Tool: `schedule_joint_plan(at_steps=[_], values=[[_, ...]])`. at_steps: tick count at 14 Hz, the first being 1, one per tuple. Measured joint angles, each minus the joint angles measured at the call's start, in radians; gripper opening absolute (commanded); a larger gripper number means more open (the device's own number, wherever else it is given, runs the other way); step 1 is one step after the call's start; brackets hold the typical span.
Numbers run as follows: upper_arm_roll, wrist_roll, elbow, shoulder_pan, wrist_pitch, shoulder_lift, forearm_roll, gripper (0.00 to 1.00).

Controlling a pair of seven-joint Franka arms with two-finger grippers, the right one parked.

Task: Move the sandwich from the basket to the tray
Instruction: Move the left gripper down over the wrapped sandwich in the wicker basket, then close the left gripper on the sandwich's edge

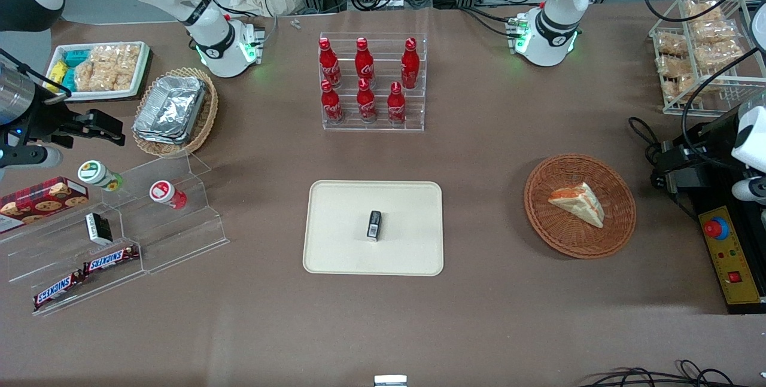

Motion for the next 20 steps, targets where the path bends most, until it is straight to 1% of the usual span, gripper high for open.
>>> schedule_joint_plan(at_steps=[4, 6, 8, 11, 13, 16, 20], values=[[-0.001, -0.009, 0.000, 0.000, 0.000, 0.015, -0.002, 0.99], [-0.001, -0.097, -0.003, -0.001, -0.003, 0.037, -0.002, 0.98], [-0.004, -0.232, -0.030, -0.008, 0.021, 0.065, -0.002, 1.00], [-0.006, -0.495, -0.171, -0.018, 0.190, 0.085, 0.001, 1.00], [-0.006, -0.621, -0.281, -0.018, 0.323, 0.097, 0.002, 1.00], [-0.005, -0.702, -0.385, -0.018, 0.441, 0.120, 0.001, 1.00], [-0.005, -0.781, -0.439, -0.018, 0.505, 0.159, 0.001, 1.00]])
